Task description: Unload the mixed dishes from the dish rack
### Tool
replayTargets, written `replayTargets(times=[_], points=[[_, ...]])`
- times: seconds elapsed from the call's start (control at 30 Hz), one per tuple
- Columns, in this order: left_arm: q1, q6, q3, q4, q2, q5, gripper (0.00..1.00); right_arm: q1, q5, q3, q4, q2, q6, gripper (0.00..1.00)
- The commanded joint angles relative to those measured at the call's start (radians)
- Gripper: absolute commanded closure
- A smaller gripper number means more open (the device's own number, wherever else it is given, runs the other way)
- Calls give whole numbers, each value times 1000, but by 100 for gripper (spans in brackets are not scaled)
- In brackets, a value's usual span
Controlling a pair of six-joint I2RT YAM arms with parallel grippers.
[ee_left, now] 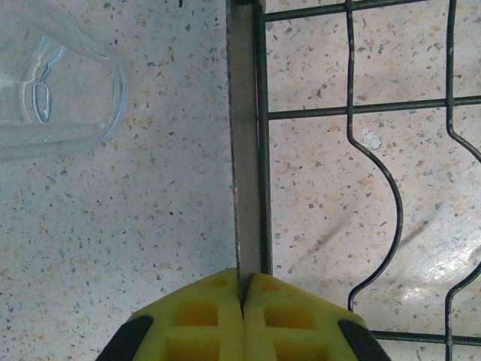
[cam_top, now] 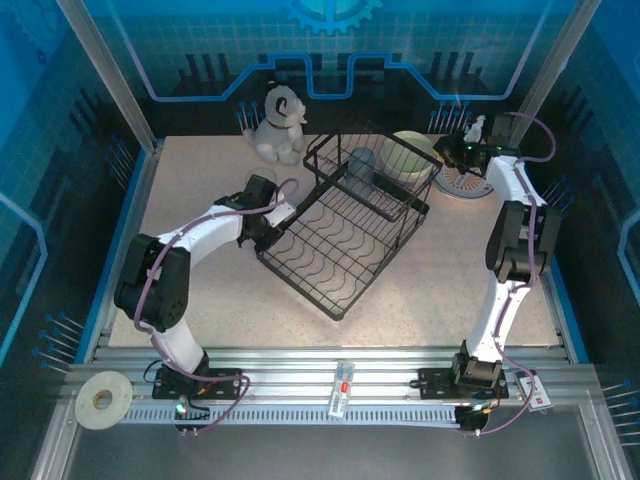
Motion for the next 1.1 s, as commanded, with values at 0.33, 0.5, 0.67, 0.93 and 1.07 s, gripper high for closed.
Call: replayTargets(times=[0.33, 0.5, 0.67, 0.93, 1.07], points=[[-29, 52, -148, 178, -135, -2, 100, 93, -348, 121, 589, 287, 222, 89], [-31, 56, -164, 170, -164, 1, 100, 149, -407, 233, 521, 345, 156, 89], [-33, 58, -156, 153, -169, -2, 100, 167, -374, 174, 593, 317, 169, 89], [-39, 66, -170, 162, -191, 2, 100, 207, -432, 210, 592, 343, 156, 88], [-41, 67, -170, 162, -200, 1, 100, 236, -482, 201, 605, 352, 164, 87]])
